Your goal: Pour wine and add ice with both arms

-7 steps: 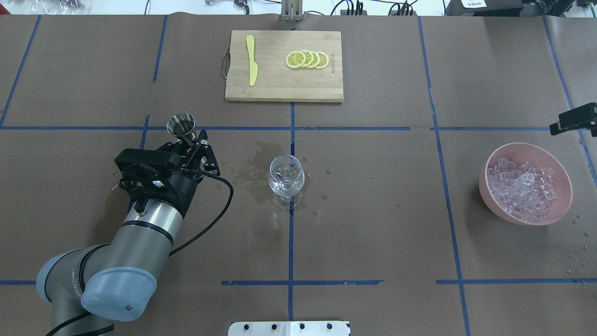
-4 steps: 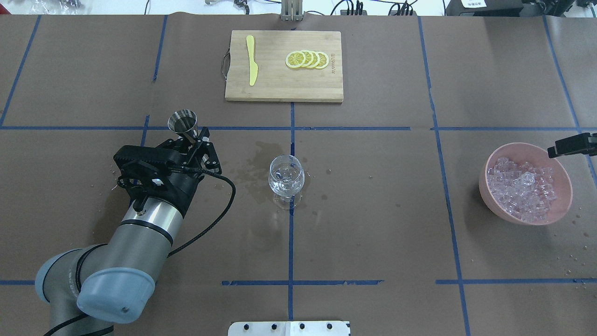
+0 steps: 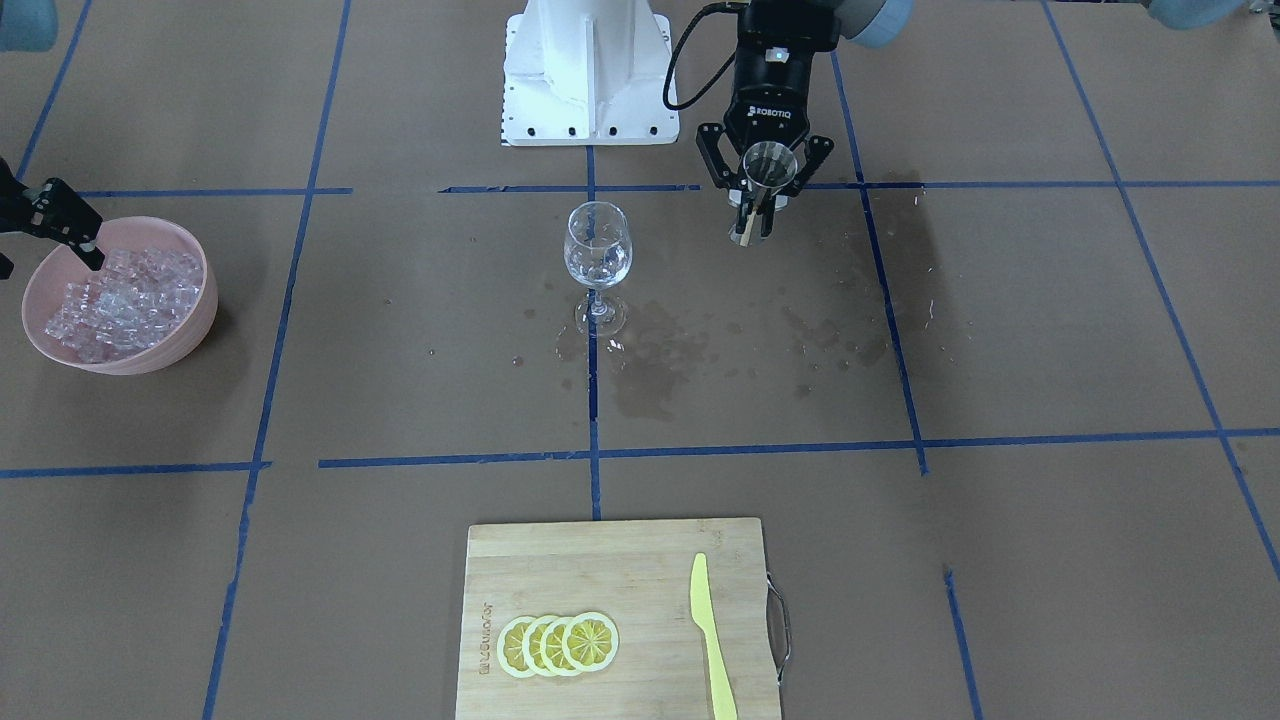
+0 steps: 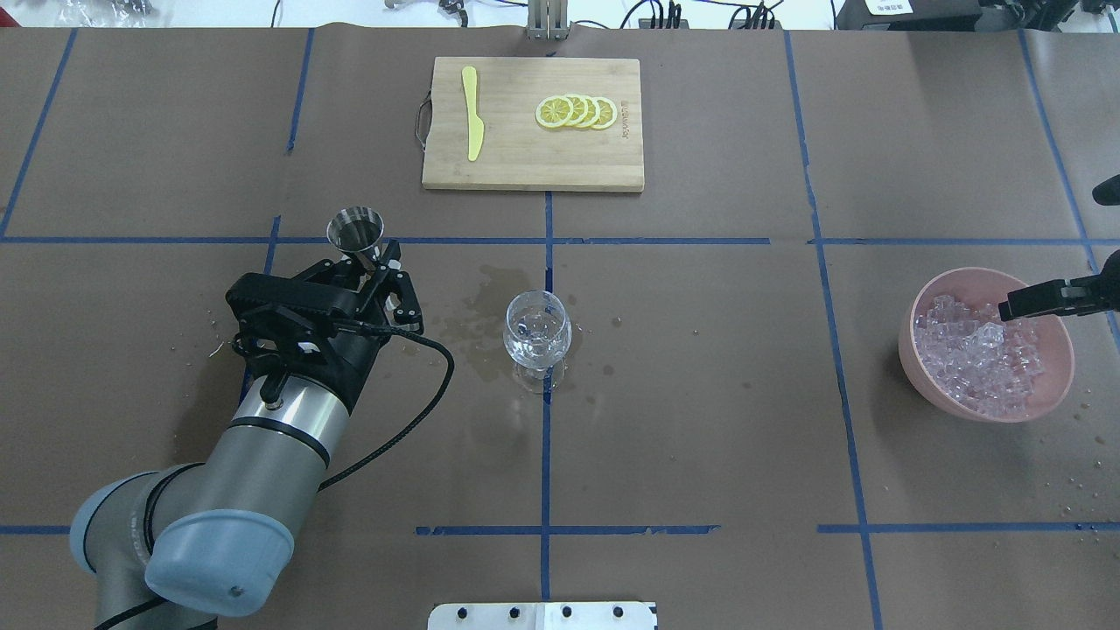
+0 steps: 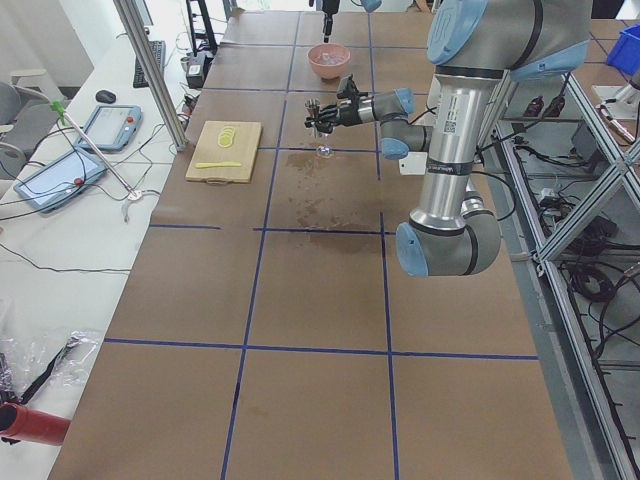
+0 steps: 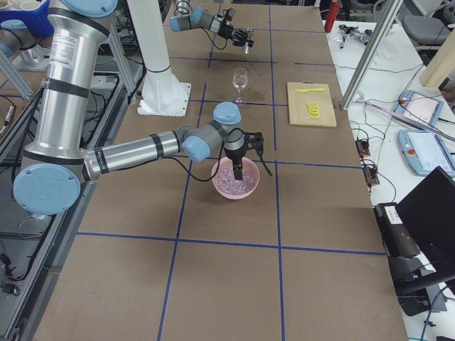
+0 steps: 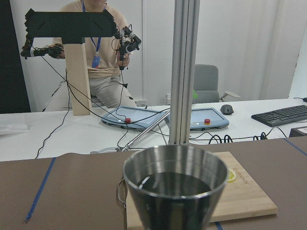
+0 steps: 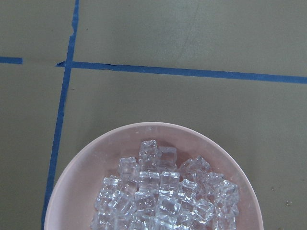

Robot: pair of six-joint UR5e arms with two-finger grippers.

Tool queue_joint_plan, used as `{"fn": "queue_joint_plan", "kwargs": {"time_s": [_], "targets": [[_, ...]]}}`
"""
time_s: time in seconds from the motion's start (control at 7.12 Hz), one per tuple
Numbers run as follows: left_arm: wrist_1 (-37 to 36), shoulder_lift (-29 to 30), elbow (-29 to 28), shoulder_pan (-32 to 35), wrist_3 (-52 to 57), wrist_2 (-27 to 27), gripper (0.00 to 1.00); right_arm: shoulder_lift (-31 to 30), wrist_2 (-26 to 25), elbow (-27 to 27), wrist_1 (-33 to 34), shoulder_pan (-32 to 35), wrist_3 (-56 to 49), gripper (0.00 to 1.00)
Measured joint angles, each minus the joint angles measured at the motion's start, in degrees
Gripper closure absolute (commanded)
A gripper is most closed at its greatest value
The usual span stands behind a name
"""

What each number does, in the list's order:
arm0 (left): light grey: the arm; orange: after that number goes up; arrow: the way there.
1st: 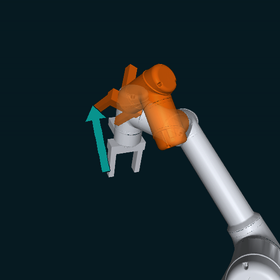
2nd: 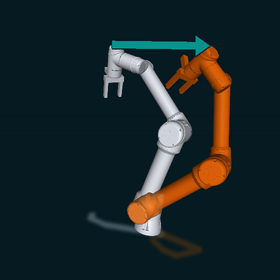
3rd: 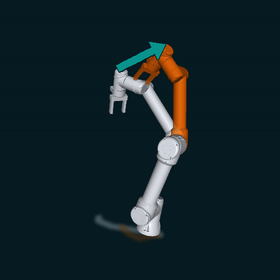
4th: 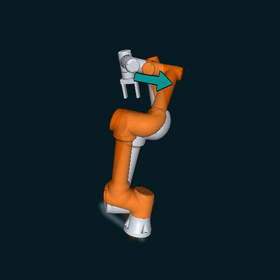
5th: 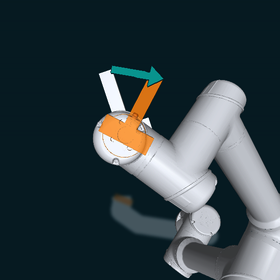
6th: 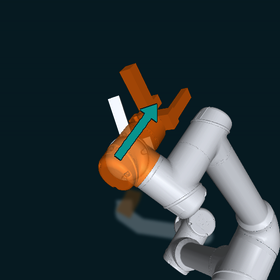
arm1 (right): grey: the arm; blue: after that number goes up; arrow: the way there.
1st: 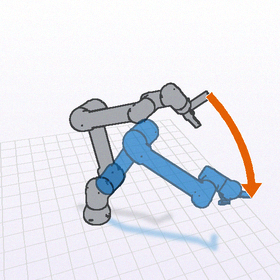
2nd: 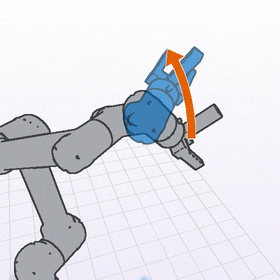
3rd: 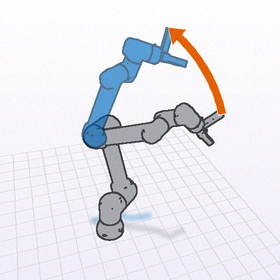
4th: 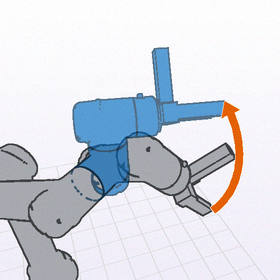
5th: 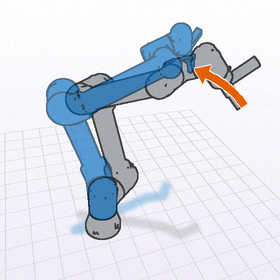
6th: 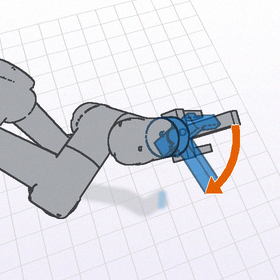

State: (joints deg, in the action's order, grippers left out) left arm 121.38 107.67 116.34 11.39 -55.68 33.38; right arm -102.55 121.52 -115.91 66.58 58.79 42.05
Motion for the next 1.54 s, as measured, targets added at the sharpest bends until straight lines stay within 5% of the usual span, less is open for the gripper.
{"fn": "queue_joint_plan", "kwargs": {"time_s": [0.7,1.54], "targets": [[-8.66,7.53,-2.41,-3.3,9.29,-2.83,1.0,0.18,0.12,0.16,-0.28,-0.52,0.55,0.0],[-10.02,8.05,-4.46,-4.18,30.07,-5.82,1.0,0.24,0.3,0.07,-0.48,-0.52,1.82,0.0]]}}
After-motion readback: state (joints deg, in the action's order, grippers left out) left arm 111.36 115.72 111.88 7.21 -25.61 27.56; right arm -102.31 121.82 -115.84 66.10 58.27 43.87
